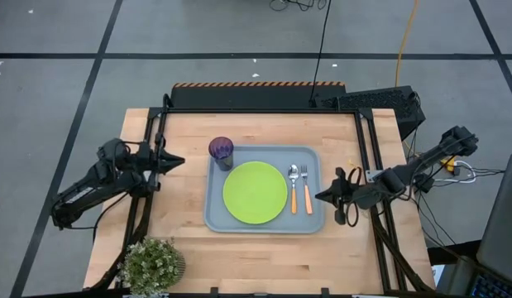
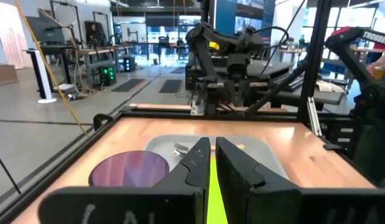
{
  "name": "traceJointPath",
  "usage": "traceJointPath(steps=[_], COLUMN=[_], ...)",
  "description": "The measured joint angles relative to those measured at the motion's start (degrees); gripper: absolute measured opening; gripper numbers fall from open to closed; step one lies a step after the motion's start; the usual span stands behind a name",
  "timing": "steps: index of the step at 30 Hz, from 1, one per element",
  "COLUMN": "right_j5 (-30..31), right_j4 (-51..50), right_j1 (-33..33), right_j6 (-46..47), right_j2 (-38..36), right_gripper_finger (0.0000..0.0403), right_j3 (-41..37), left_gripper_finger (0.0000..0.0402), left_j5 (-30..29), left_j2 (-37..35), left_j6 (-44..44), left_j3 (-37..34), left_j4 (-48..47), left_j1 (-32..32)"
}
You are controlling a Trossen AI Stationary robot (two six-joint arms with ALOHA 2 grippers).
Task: Pick and place plate/cup/fork/spoon on tray
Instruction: Return to home position
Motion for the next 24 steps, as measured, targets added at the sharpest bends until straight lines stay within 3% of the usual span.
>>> traceJointPath(steps=[11,24], right_j5=[1.7,0.0], right_j4=[0.3,0.1], right_j1=[-3.3,-6.6], right_j6=[-2.2,-3.1], right_j2=[-11.2,-16.7], right_gripper_finger=[0.0000,0.0000], right_j3=[-7.5,-12.8], left_gripper_finger=[0.0031,0.0031], left_j5=[-0.4,-6.3], left_j2=[-0.2,-0.2], left_j6=[-3.4,-11.7], left_j3=[-6.1,-10.2], left_j4=[10.8,15.1], left_j1=[0.0,0.0])
